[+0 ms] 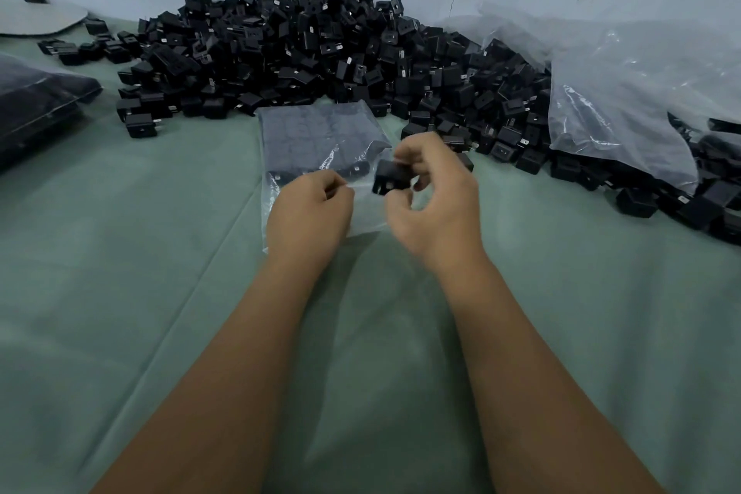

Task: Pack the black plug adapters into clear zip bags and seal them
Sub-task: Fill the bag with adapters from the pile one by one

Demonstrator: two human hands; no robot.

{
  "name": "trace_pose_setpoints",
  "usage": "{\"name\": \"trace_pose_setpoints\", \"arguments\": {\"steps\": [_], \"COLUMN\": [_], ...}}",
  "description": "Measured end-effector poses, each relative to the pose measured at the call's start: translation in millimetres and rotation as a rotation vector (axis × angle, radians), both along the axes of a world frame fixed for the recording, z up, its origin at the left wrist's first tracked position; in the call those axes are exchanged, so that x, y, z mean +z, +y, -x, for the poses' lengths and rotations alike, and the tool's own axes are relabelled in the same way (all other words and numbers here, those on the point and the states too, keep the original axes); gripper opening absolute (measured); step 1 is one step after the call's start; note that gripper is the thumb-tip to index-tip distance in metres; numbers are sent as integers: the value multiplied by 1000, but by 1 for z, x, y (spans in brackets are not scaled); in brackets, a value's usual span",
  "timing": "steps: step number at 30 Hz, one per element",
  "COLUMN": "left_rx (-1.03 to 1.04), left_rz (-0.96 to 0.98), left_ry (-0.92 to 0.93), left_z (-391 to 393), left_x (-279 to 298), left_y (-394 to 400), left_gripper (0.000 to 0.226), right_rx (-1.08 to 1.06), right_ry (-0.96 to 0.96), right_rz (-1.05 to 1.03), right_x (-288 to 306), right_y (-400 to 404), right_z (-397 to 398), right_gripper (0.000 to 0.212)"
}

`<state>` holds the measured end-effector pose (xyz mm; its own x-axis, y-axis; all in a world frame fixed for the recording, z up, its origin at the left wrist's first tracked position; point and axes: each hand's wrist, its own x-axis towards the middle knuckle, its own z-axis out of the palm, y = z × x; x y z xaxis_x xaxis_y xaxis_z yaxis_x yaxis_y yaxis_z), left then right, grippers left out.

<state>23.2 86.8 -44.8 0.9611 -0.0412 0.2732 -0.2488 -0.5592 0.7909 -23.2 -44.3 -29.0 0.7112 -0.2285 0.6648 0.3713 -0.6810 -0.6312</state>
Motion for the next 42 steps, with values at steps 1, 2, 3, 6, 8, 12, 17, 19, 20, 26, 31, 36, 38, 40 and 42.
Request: {"name": "trace_pose_setpoints", "arguments": {"steps": [1,2,3,6,8,12,17,19,20,26,31,36,38,40,42], "left_rx": [-4,-5,-2,25,26,21,-34,-54,-66,-62,-29,-136,-129,-79,-48], "left_rz": [6,12,19,47,50,-29,-233,-237,-225,-280,-315,-373,-396,-405,-413], "left_ry": [-2,-3,-4,-18,-44,-112,-161,-166,-164,-243,-286,-301,-304,-298,-292], "left_z": [0,0,0,0,0,1,4,5,6,7,6,3,3,3,2], "left_x": [0,0,0,0,0,0,-1,0,1,3,2,-2,-2,-2,-1], "left_y": [0,0,0,0,-1,-1,-3,-2,-1,-2,-2,-3,-3,-2,-2], "left_gripper": [17,17,17,17,18,14,10,11,12,11,10,8,9,10,9], "right_rx": [14,8,-12,-85,-89,-154,-187,-160,-152,-232,-368,-345,-345,-352,-367], "right_ry": [14,24,25,38,104,181,222,250,267,308,308,411,449,508,570], "right_rz": [64,139,214,359,443,482,441,447,463,533,443,241,144,74,67], "right_x": [-1,-2,-3,-4,-6,-11,-13,-14,-14,-18,-18,-21,-21,-20,-19], "right_y": [4,6,6,3,-1,-10,-11,-10,-10,-13,-17,-20,-20,-18,-17], "right_z": [1,1,1,-2,-4,-7,-10,-11,-11,-17,-21,-24,-27,-32,-41], "right_gripper": [26,23,19,16,18,23,47,51,56,45,37,40,33,25,17]}}
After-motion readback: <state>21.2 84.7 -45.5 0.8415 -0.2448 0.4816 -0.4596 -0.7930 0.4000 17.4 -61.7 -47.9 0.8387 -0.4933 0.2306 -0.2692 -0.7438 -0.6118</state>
